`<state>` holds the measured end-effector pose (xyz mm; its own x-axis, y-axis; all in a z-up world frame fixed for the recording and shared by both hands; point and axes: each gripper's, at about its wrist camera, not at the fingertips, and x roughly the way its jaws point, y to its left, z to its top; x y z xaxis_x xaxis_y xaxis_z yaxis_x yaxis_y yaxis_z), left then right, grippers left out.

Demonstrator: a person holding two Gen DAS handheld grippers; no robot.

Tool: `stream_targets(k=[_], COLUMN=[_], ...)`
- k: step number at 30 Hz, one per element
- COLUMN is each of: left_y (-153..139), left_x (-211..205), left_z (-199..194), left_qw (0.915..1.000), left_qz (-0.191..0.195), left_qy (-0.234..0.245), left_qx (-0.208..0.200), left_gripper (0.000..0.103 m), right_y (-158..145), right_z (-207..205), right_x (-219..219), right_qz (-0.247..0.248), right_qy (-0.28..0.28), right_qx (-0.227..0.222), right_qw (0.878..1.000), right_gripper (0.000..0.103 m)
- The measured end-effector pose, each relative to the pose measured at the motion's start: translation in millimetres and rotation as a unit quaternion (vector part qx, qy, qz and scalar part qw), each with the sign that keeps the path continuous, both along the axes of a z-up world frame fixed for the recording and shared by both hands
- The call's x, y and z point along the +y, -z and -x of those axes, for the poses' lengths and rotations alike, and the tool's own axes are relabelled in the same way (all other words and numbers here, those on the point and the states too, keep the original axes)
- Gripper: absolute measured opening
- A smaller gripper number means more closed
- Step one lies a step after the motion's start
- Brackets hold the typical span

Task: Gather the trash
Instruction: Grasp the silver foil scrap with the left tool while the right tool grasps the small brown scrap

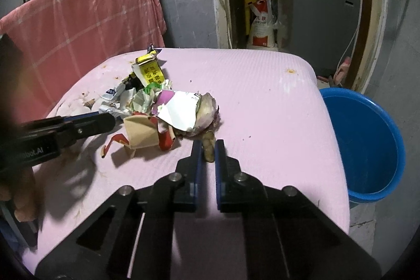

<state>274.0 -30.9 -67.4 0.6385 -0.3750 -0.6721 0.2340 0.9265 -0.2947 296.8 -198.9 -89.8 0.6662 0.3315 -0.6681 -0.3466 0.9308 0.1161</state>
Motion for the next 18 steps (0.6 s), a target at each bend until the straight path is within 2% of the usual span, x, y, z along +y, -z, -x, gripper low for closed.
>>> stream_targets(k=[5, 12, 18], left_y=[-3.5, -10.9, -18.6], left_x=[-1.2, -7.6, -24.0], left_z=[9.1, 35.7, 55.5], left_qw=[0.9999, 0.9988, 0.9967], left_qz=[0.003, 0.009, -0.017], left_qy=[-0.005, 0.005, 0.01], left_qx=[-0.009, -0.049, -0.078], left_gripper=[0.008, 0.007, 0.006], right_y=[-1.7, -12.7, -25.0], right_z=[10.8, 31.6, 54.0], right_x=[-4.6, -15.7, -24.1], right_qz=[-0.01, -0.029, -0.041], right_qy=[0.001, 0.005, 0.018], right_qx=[-0.008, -0.039, -0.08], right_qw=[1.0, 0.999, 0.996], right_gripper=[0.008, 0.008, 0.008])
